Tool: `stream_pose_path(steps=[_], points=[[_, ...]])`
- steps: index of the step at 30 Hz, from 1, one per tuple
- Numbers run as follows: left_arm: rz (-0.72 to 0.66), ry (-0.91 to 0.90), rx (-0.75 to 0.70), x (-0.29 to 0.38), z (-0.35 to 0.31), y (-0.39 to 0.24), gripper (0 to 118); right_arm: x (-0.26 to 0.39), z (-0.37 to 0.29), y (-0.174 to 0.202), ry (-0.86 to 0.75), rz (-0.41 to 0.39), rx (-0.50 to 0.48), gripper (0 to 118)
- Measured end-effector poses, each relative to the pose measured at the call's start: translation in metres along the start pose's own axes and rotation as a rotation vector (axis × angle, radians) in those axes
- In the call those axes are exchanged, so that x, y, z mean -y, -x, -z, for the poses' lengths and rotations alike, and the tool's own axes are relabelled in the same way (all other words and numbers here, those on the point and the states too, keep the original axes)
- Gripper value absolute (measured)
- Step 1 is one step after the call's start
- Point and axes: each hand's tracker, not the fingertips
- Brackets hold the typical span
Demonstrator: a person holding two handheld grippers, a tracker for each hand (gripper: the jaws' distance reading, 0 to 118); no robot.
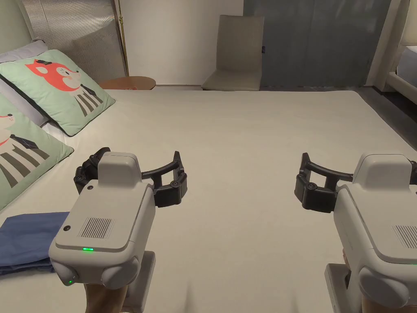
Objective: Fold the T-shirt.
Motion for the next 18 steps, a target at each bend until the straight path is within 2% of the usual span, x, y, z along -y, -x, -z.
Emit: stream_pose_path(steps=[18], points=[[-0.011,-0.010,-0.005,0.0014,0.0028,0.0041,111,-0.0053,-0.0016,-0.0004,-0.004,-0.002,0.002,117]])
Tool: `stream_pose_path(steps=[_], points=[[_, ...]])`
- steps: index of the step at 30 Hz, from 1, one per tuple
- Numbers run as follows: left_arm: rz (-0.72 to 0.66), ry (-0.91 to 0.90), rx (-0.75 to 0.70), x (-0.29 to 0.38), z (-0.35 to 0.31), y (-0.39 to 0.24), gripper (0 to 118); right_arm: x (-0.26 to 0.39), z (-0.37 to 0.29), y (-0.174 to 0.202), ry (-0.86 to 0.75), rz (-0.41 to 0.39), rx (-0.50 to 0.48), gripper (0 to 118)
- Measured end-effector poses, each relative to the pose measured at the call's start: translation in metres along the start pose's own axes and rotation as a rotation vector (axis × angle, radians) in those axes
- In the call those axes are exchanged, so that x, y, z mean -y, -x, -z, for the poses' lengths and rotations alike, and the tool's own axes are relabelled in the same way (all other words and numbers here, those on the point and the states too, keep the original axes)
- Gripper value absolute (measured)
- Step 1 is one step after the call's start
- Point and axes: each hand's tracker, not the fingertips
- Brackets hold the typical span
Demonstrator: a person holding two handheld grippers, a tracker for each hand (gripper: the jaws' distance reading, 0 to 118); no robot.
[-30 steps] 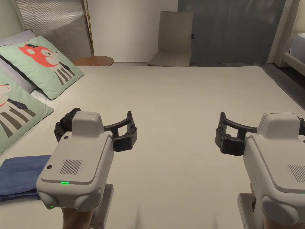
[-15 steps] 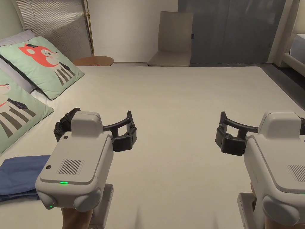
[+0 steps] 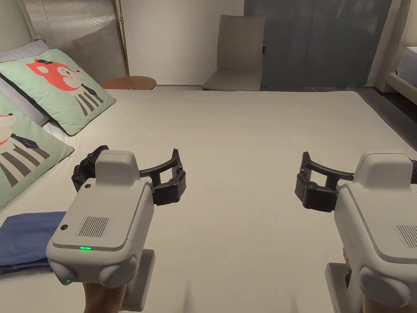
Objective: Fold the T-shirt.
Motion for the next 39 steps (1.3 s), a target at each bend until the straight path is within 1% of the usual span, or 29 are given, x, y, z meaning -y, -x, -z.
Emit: stream_pose_path(steps=[10,12,14,15,17,18,20,22,24,26,29,32,33,34,37,39], points=[[0.007,0.002,0.002,-0.001,-0.001,-0.001,111,0.000,0.001,0.000,0.018,0.011,0.003,117],[0.003,0.001,0.005,-0.002,-0.001,-0.001,111,-0.002,0.003,0.000,0.048,0.019,0.007,117],[0.001,0.003,0.006,-0.002,-0.001,-0.001,111,-0.005,0.006,0.001,0.117,0.039,0.025,117],[0.001,0.006,0.009,-0.002,-0.002,-0.001,111,-0.006,0.011,0.002,0.154,0.057,0.043,117],[0.002,0.007,0.008,-0.003,-0.002,-0.001,111,-0.008,0.015,0.004,0.234,0.116,0.109,117],[0.001,0.007,0.010,-0.003,-0.002,-0.001,111,-0.011,0.016,0.004,0.282,0.155,0.158,117],[0.000,0.007,0.012,-0.002,-0.002,0.000,111,-0.018,0.019,0.001,0.376,0.243,0.197,117],[0.000,0.010,0.012,-0.002,-0.002,0.000,111,-0.026,0.024,-0.006,0.508,0.289,0.160,117],[0.000,0.012,0.012,-0.002,-0.002,0.000,111,-0.033,0.025,-0.010,0.572,0.323,0.139,117],[-0.005,0.013,0.014,-0.001,-0.002,0.000,111,-0.035,0.027,-0.012,0.597,0.364,0.138,117],[-0.011,0.013,0.015,-0.002,-0.003,0.000,111,-0.034,0.029,-0.014,0.605,0.347,0.129,117],[-0.010,0.012,0.014,-0.003,-0.003,0.000,111,-0.034,0.028,-0.008,0.582,0.263,0.127,117],[-0.009,0.012,0.016,-0.003,-0.003,0.001,111,-0.034,0.028,-0.006,0.586,0.225,0.146,117],[-0.010,0.011,0.016,-0.004,-0.003,0.001,111,-0.033,0.028,-0.004,0.585,0.206,0.143,117],[-0.013,0.009,0.017,-0.005,-0.003,0.001,111,-0.029,0.026,-0.001,0.569,0.208,0.155,117],[-0.014,0.009,0.017,-0.005,-0.003,0.001,111,-0.026,0.027,-0.001,0.561,0.193,0.157,117]])
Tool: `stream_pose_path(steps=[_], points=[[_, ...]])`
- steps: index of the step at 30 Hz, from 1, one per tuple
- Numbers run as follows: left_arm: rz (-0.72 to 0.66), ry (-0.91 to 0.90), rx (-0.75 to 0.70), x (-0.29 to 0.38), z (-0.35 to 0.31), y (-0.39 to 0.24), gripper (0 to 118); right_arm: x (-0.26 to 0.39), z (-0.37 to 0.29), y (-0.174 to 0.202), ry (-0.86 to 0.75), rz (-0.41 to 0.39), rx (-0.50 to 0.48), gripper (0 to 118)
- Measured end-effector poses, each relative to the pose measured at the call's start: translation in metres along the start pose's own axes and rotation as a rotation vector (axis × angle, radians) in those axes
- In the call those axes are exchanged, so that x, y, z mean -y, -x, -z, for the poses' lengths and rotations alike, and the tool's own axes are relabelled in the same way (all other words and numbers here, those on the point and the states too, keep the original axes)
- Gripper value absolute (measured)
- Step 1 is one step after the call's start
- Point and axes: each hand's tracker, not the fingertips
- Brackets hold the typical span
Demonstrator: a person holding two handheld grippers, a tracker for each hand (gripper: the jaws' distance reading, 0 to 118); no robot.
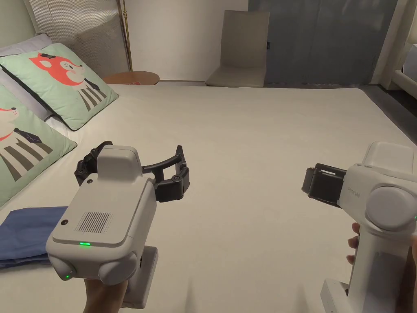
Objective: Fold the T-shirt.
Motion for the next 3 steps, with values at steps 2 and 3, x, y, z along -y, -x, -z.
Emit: stream_pose_path(steps=[2,3], points=[[-0.001,-0.002,0.001,-0.0007,0.0001,0.0001,111,-0.0005,0.0013,-0.0006,0.003,-0.001,-0.002,117],[0.000,-0.002,0.002,-0.0009,0.0001,0.0000,111,-0.0003,0.0009,-0.0007,-0.002,0.017,0.000,117]])
